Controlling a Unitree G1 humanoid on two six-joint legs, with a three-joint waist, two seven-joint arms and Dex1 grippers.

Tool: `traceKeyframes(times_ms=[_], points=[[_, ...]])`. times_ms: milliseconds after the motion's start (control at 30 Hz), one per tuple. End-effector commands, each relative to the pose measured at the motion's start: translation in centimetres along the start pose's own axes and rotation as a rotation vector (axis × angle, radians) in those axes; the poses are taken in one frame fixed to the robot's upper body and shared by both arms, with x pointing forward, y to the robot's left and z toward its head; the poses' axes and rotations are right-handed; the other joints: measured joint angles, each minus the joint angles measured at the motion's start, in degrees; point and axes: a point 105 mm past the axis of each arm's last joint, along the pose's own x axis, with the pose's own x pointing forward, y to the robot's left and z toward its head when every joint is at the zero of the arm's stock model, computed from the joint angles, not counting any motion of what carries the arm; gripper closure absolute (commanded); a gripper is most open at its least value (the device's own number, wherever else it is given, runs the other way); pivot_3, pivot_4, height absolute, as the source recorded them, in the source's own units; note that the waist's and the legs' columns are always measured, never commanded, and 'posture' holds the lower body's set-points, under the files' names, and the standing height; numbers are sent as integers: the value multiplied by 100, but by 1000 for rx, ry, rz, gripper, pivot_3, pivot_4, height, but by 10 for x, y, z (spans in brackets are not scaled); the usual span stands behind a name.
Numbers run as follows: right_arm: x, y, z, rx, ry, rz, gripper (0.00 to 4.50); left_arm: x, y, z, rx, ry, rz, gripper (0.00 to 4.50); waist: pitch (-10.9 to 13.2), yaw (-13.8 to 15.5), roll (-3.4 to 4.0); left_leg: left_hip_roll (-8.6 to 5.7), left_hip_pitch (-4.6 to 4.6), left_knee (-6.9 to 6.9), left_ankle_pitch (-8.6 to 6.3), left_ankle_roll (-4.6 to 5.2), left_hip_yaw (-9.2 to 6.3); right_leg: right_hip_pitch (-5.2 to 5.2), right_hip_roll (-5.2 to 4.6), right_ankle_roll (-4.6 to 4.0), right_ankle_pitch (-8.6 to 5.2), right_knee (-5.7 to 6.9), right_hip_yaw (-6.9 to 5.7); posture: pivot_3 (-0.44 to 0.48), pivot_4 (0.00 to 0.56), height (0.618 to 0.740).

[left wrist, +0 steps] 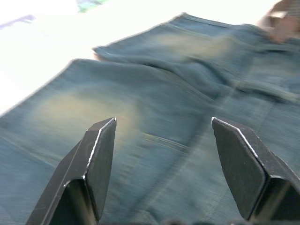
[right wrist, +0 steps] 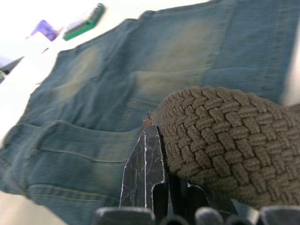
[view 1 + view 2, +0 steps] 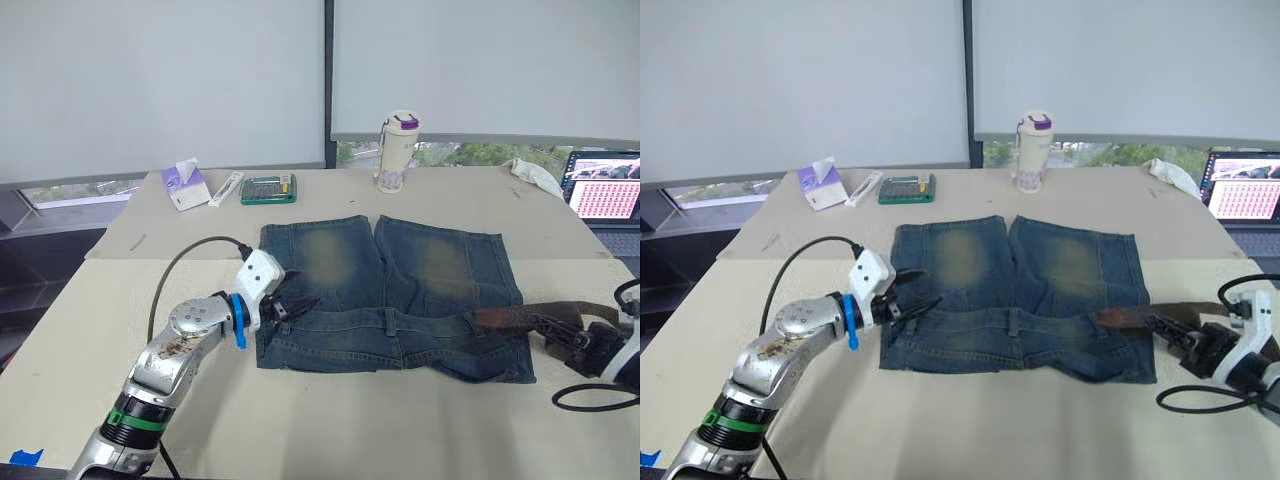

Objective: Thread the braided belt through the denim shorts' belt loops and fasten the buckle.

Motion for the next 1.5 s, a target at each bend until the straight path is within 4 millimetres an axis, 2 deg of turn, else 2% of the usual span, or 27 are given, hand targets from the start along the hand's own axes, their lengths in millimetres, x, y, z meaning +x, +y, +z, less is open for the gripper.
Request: traceKeyframes(times_ms=[33, 167, 233, 367, 633, 933, 1033, 1200, 1267, 1367, 1500], points=[[-1, -3, 6, -25, 32, -1, 4500, 0, -10, 12, 69, -38, -68, 1082, 0, 1, 0, 0, 0, 0, 0, 0, 0, 0, 0, 0, 0, 1, 0, 0, 150, 740], [0, 0, 5, -34, 91, 18, 4500, 4, -22, 23, -2, -96, -201, 1082, -1, 2, 1, 0, 0, 0, 0, 1, 2, 0, -1, 1, 0, 3, 0, 0, 150, 740], [0, 0, 4, -41, 110, 18, 4500, 5, -25, 26, 17, -107, -241, 1082, 0, 2, 1, -1, 2, 4, 0, 1, 2, 0, 0, 3, 1, 3, -3, 0, 150, 740], [2, 2, 0, -55, 182, 34, 4500, 4, -30, 40, -54, -169, -393, 1082, -1, -8, 2, -3, 2, 5, 0, 1, 2, 0, 0, 5, 1, 4, -3, 0, 150, 740], [16, 4, 3, -63, 223, 59, 4500, -3, -40, 46, -32, -171, -631, 1082, -1, -81, 2, -2, 4, 5, -1, 2, 2, 0, 6, 6, 0, 6, -8, 0, 150, 740], [40, 17, -14, 9, 242, 138, 4500, 13, -48, 41, -48, -174, -678, 1082, -1, -112, 2, -2, 7, 6, -1, 2, -1, -3, 3, 5, 2, 6, -8, 0, 150, 740], [46, 17, -21, 64, 214, 141, 4500, 23, -50, 35, -61, -159, -643, 1082, -2, -108, 3, -1, 7, 7, -1, 2, -2, -2, 2, 5, 2, 7, -8, 0, 150, 740], [51, 24, -18, 190, 92, 210, 4500, 51, -51, 30, -92, -148, -513, 1082, -2, -83, 4, -3, 9, 12, -1, 3, -5, -3, 1, 6, 5, 7, -6, 0, 150, 740], [52, 33, -15, 225, 33, 276, 4500, 65, -55, 32, -162, -167, -475, 1082, -2, -71, 4, -2, 8, 13, -1, 3, -5, -4, 0, 7, 7, 7, -4, 0, 150, 740], [49, 42, -15, 279, -36, 356, 4500, 90, -65, 38, -401, -200, -432, 1082, -2, -32, 3, -2, 6, 14, -1, 3, -5, -1, 0, 11, 10, 5, -5, 0, 150, 740], [48, 46, -12, 322, -88, 396, 4500, 98, -82, 40, -513, -184, -495, 1082, -4, -58, 7, -6, 5, 18, -3, 6, -2, -2, 0, 15, 10, 8, -3, 0, 150, 740]])
